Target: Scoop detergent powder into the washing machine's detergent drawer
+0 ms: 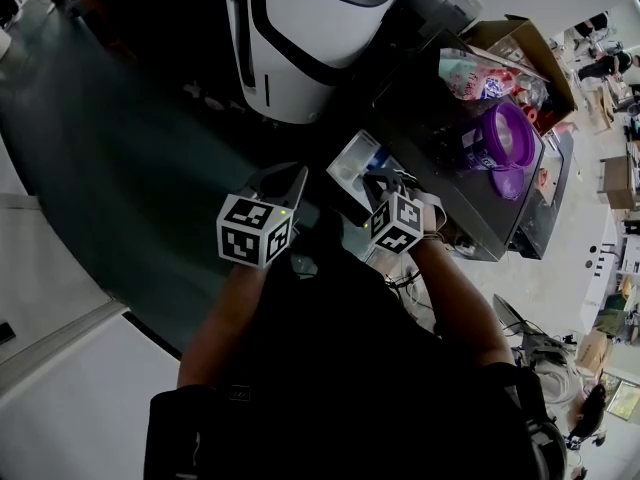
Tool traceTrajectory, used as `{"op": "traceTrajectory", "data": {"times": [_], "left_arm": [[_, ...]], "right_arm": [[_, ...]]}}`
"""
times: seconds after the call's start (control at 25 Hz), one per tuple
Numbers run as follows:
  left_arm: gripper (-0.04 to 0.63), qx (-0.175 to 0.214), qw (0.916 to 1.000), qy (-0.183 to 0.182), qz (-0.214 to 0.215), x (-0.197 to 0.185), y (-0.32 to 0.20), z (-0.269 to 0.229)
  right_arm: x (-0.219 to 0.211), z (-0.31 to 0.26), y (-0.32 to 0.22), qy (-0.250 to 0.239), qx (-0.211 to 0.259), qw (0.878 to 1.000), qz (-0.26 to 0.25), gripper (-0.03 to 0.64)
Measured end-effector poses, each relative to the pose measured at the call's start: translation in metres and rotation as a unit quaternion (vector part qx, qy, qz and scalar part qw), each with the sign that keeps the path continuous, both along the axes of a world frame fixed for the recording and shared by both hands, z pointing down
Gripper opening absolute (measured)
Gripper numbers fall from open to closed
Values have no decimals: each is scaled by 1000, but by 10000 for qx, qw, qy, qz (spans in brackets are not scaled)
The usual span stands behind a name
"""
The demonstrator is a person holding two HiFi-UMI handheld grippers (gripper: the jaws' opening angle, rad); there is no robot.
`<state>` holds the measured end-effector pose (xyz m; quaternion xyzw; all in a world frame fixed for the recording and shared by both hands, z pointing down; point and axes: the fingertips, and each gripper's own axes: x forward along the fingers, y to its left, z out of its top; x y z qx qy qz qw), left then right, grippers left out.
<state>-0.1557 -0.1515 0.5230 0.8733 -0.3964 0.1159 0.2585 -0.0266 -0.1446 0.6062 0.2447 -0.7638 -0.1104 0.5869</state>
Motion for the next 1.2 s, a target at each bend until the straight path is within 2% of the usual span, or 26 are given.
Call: {"op": "traceTrajectory", "data": {"times": [0.4,0.68,1.2], "left_arm": [[8,132,9999,22,-58,-10,9,-11],[8,217,9997,5,-80,-18,17,-18],[8,262,9997,-33,-5,-21,20,-22]], "right_arm": [[-1,-2,7,72,214,9997,-26,18],[-9,-18,4,-43,698,9976,-3,18],[-8,-4,9,-195,335,9990,224,18]]}}
